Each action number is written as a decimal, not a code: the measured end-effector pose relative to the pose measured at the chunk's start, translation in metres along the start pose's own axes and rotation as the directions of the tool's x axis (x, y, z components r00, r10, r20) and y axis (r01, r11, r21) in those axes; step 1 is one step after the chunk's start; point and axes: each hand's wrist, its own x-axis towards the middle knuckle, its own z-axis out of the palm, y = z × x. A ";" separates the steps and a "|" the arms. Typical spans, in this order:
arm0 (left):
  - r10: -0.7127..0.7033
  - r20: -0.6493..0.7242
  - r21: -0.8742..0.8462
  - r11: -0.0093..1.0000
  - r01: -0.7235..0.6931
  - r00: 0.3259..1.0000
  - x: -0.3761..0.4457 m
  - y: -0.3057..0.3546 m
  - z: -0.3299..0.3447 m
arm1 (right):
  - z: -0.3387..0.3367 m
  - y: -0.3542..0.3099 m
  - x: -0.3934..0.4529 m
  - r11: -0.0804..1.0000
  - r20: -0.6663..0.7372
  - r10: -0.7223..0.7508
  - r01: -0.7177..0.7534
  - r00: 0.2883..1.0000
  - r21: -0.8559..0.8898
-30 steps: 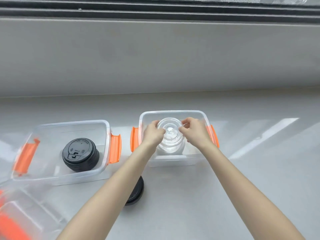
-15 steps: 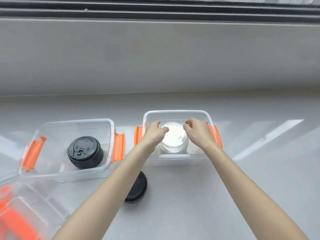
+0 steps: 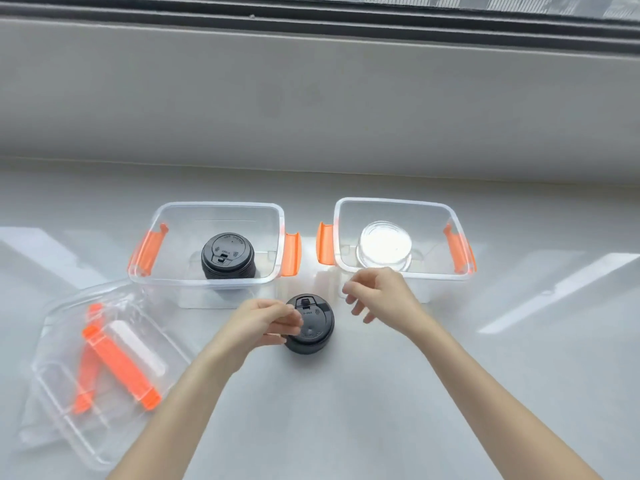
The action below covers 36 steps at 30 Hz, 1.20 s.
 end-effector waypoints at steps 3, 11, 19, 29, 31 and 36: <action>-0.069 -0.175 -0.035 0.997 0.064 0.982 0.005 -0.031 -0.004 | 0.025 0.018 0.002 0.991 0.025 0.120 -0.119 0.992 -0.055; -0.076 -0.154 -0.147 0.988 0.053 0.985 0.020 -0.052 0.020 | 0.069 0.033 0.010 0.931 0.028 0.336 -0.337 0.941 0.141; -0.060 -0.201 -0.216 0.976 0.015 0.978 0.018 -0.046 0.022 | 0.066 0.028 0.002 0.885 0.005 0.381 -0.366 0.925 0.288; 0.214 -0.153 -0.167 0.957 -0.239 0.965 -0.020 0.020 -0.019 | 0.032 -0.061 -0.017 0.998 -0.320 0.049 -0.038 0.946 0.040; 0.282 -0.228 -0.165 0.932 -0.322 0.932 -0.022 0.035 -0.041 | 0.039 -0.085 -0.009 0.997 -0.301 -0.023 0.044 0.953 0.065; 0.327 -0.366 -0.107 0.915 -0.388 0.871 -0.008 0.056 -0.093 | 0.070 -0.121 0.030 0.983 -0.246 -0.078 0.115 0.966 0.140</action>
